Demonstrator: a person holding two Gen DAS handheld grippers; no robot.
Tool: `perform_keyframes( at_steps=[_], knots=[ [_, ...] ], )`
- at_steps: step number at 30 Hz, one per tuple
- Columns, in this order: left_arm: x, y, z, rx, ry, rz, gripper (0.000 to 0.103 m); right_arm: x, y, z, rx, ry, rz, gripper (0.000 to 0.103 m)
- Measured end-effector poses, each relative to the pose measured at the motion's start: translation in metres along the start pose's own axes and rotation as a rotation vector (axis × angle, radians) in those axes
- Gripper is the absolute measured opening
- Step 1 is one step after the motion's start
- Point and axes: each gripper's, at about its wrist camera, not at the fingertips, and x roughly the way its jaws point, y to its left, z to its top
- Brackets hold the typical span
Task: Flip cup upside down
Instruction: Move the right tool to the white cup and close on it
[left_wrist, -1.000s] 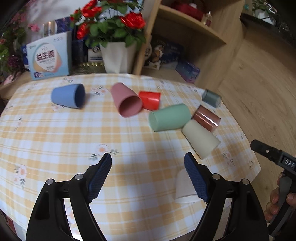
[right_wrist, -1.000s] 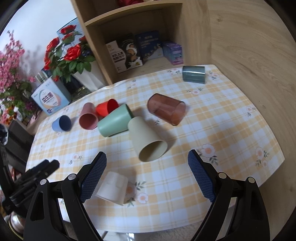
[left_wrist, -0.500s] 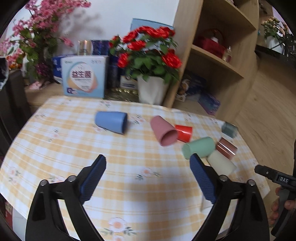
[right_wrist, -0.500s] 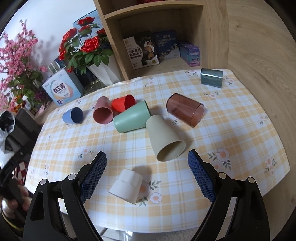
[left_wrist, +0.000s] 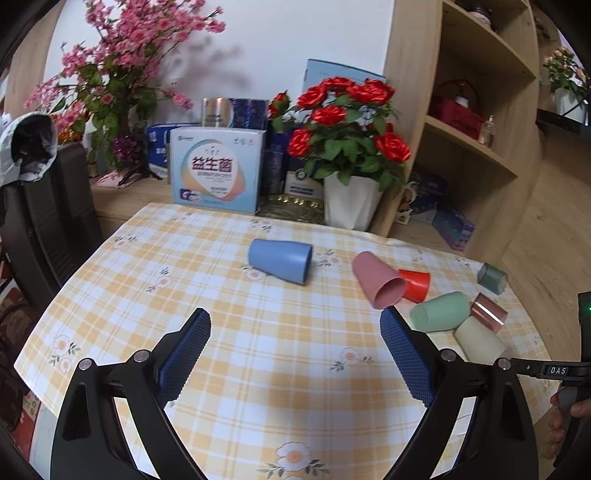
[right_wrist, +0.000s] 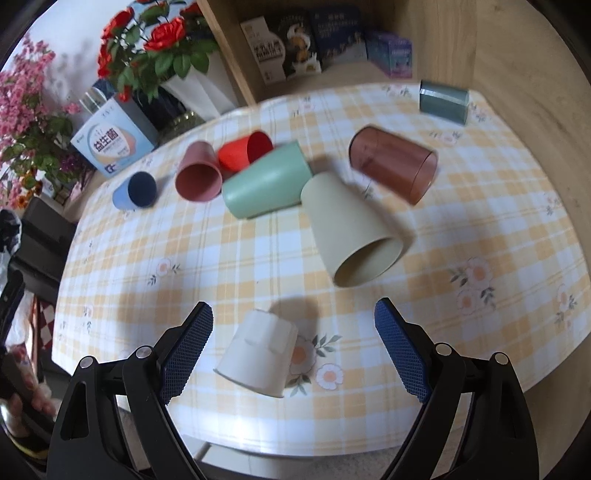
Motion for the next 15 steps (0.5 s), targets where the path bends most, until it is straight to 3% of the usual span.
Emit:
perform_keyframes(
  at_steps=[8,15],
  knots=[
    [0.006,0.012,-0.01,-0.031,0.034,0.017,0.091,0.034,0.007,0.003,0.052,0.102,0.042,0.086],
    [0.012,0.012,-0.016,-0.034,0.058,0.008,0.091,0.053,0.012,0.004,0.064,0.174,0.058,0.072]
  ],
)
